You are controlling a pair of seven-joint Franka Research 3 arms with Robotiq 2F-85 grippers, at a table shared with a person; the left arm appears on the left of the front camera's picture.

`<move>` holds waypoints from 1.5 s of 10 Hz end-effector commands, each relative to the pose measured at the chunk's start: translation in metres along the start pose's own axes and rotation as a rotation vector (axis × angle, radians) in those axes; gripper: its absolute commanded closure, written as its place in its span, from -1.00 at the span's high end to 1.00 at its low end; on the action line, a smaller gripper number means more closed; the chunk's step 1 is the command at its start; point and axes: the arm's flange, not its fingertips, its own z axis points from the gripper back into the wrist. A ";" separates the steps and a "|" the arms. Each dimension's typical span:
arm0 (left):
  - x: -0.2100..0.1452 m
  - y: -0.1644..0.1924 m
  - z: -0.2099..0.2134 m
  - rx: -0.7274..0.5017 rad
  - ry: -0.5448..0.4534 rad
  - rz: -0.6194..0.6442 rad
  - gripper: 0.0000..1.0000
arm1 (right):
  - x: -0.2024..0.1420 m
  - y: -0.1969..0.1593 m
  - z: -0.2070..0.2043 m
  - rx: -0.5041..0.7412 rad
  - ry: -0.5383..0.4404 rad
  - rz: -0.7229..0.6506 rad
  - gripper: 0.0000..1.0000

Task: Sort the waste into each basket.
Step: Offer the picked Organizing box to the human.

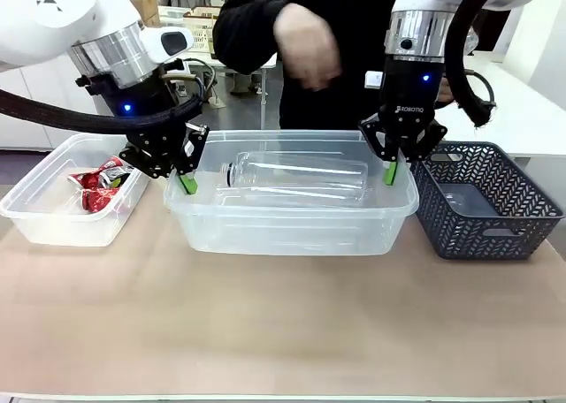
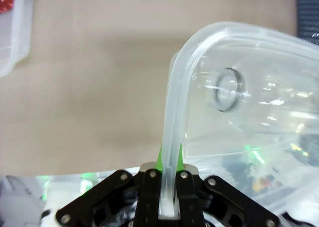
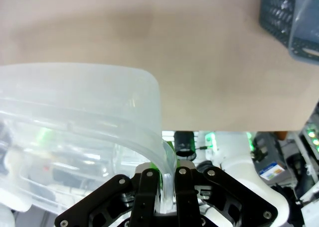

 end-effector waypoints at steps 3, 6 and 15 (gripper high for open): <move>-0.002 0.004 0.004 -0.014 -0.017 0.006 -1.00 | 0.000 0.000 0.003 -0.023 0.009 0.014 -1.00; -0.002 0.004 0.004 -0.014 -0.017 0.006 -1.00 | 0.000 0.000 0.003 -0.023 0.009 0.014 -1.00; -0.002 0.004 0.004 -0.014 -0.017 0.006 -1.00 | 0.000 0.000 0.003 -0.023 0.009 0.014 -1.00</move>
